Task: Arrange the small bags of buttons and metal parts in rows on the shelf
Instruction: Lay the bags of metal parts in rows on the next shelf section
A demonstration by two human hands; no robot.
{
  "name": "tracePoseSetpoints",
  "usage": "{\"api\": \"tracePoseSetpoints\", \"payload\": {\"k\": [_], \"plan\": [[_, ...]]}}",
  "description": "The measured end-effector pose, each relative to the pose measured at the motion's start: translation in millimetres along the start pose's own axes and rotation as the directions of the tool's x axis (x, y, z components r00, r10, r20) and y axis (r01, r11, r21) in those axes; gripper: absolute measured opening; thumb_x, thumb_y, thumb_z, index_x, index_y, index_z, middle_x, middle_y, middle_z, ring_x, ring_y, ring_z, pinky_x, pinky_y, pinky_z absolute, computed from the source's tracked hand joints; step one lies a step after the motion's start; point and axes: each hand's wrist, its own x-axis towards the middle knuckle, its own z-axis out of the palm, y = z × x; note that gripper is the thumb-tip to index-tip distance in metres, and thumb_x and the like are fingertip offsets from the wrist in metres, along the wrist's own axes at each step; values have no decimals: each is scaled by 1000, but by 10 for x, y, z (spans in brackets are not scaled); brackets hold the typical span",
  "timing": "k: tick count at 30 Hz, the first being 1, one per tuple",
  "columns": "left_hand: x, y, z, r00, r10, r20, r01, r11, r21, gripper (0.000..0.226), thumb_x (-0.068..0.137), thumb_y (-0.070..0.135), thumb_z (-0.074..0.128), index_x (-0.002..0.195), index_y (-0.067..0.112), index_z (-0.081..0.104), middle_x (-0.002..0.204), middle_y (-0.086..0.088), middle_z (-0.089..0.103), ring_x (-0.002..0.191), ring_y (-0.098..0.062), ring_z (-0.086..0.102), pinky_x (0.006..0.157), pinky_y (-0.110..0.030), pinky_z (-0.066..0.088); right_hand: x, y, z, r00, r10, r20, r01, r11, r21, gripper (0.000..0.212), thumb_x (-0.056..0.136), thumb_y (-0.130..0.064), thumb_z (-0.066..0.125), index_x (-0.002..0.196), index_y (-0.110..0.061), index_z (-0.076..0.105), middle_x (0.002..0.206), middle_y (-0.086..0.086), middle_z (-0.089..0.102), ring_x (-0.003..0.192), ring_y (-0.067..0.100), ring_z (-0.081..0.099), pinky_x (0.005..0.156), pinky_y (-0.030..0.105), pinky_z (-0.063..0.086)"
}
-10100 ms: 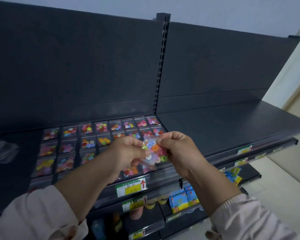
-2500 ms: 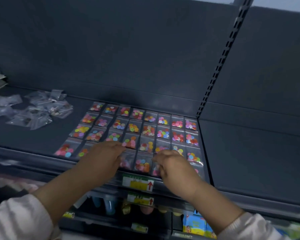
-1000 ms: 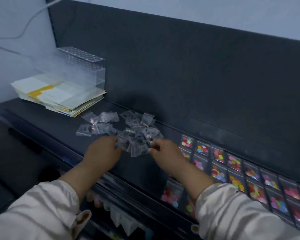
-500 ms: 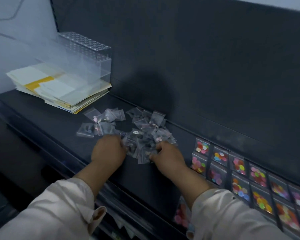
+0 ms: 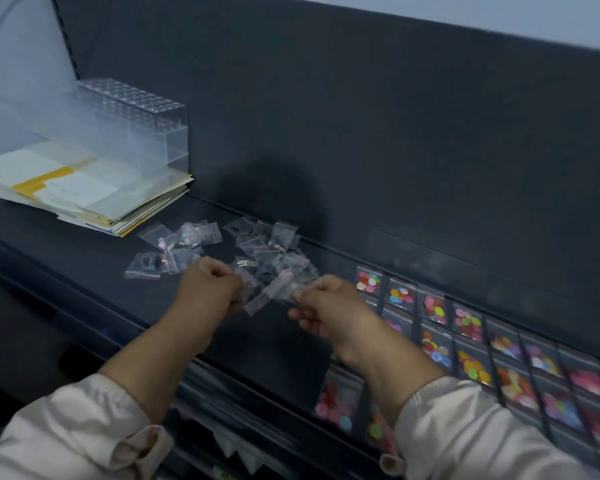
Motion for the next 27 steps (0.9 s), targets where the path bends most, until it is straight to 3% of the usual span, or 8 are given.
{"api": "tracePoseSetpoints", "payload": {"k": [2, 5, 8, 12, 16, 20, 23, 27], "plan": [[-150, 76, 132, 997, -30, 78, 39, 993, -115, 19, 84, -7, 55, 92, 9, 50, 90, -14, 57, 76, -23, 58, 60, -32, 51, -163, -34, -128, 1000, 2, 15, -3, 996, 87, 12, 89, -1, 55, 87, -12, 48, 74, 8, 59, 62, 15, 62, 54, 23, 50], [-436, 178, 409, 976, -41, 216, 97, 962, -255, 36, 84, -13, 53, 111, 10, 49, 99, -12, 57, 84, -22, 60, 65, -32, 54, -437, -39, -403, 999, -19, 41, 9, 973, 231, 23, 87, 9, 48, 101, -10, 48, 80, 11, 61, 64, 17, 63, 57, 25, 53], [-781, 239, 747, 934, -31, 355, 135, 953, -271, 39, 83, -17, 49, 112, 10, 52, 98, -13, 58, 81, -20, 61, 63, -27, 58, -769, 9, -768, 994, -72, 78, 43, 947, 317, 37, 82, 17, 44, 112, -5, 52, 77, 12, 63, 61, 16, 64, 59, 25, 56], [-1364, 223, 1253, 860, -41, 509, 140, 978, -158, 26, 83, -15, 51, 97, 5, 61, 83, -12, 66, 65, -19, 62, 56, -24, 53, -1342, 153, -1372, 995, -95, 39, 76, 935, 347, 28, 82, 18, 45, 86, -6, 59, 60, 8, 57, 59, 14, 60, 60, 24, 57], [-2077, 152, 1839, 829, -60, 556, 155, 980, -125, 27, 82, -17, 51, 79, 9, 55, 72, -9, 63, 62, -21, 59, 52, -25, 54, -1993, 427, -2042, 993, -72, -90, 103, 906, 411, 21, 83, 11, 55, 94, -7, 58, 67, 7, 64, 62, 16, 65, 59, 27, 58], [-2811, 24, 2369, 800, -60, 597, 131, 988, -76, 26, 82, -15, 54, 74, 10, 53, 74, -12, 64, 68, -24, 62, 60, -30, 52, -2674, 747, -2719, 964, -68, -257, 169, 902, 397, 16, 82, 1, 63, 80, -13, 57, 70, 4, 66, 70, 19, 62, 69, 30, 55], [-3357, -65, 2740, 775, -52, 630, 115, 992, -60, 27, 80, -15, 58, 71, 9, 51, 73, -13, 64, 65, -21, 62, 58, -28, 52, -3177, 978, -3128, 938, -97, -332, 208, 926, 316, 15, 82, -4, 66, 76, -16, 59, 72, 4, 63, 66, 15, 58, 64, 26, 47], [-3990, -174, 3152, 710, -52, 702, 115, 992, -43, 33, 78, -16, 61, 65, 10, 43, 71, -12, 59, 61, -18, 58, 49, -19, 53, -3720, 1222, -3525, 909, -111, -402, 244, 923, 296, 16, 82, -2, 65, 81, -18, 61, 71, -2, 65, 61, 10, 60, 62, 25, 46]]}}
